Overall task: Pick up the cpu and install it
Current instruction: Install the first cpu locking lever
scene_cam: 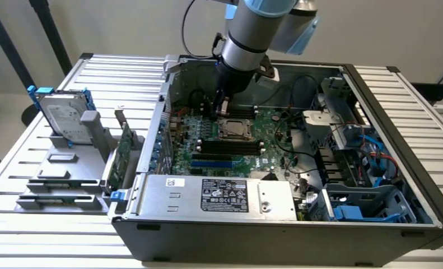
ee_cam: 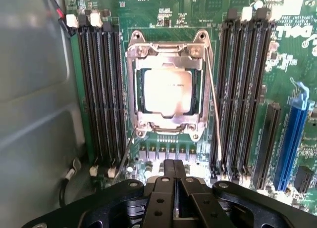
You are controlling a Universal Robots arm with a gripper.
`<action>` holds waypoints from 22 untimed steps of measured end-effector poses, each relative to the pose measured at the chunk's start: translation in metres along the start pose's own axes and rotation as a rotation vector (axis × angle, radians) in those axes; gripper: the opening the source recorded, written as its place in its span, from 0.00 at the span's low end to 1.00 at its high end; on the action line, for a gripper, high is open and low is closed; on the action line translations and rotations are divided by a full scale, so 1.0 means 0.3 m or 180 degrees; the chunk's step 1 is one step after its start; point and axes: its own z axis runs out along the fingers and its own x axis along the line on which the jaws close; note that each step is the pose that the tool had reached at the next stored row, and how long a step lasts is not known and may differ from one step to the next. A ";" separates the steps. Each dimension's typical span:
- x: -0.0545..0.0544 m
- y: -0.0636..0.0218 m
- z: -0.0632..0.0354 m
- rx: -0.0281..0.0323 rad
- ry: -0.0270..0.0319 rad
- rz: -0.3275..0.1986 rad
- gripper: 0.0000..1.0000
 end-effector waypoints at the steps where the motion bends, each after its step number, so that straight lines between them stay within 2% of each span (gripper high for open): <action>1: 0.000 -0.007 0.000 0.0004 0.0013 -0.0002 0.11; 4: -0.001 -0.032 0.004 0.0007 0.0033 -0.0001 0.11; 13: -0.004 -0.115 0.025 0.0000 0.0055 0.0051 0.11; 18: -0.004 -0.138 0.028 -0.0016 0.0078 0.0117 0.11; 22: -0.003 -0.146 0.026 -0.0037 0.0107 0.0174 0.11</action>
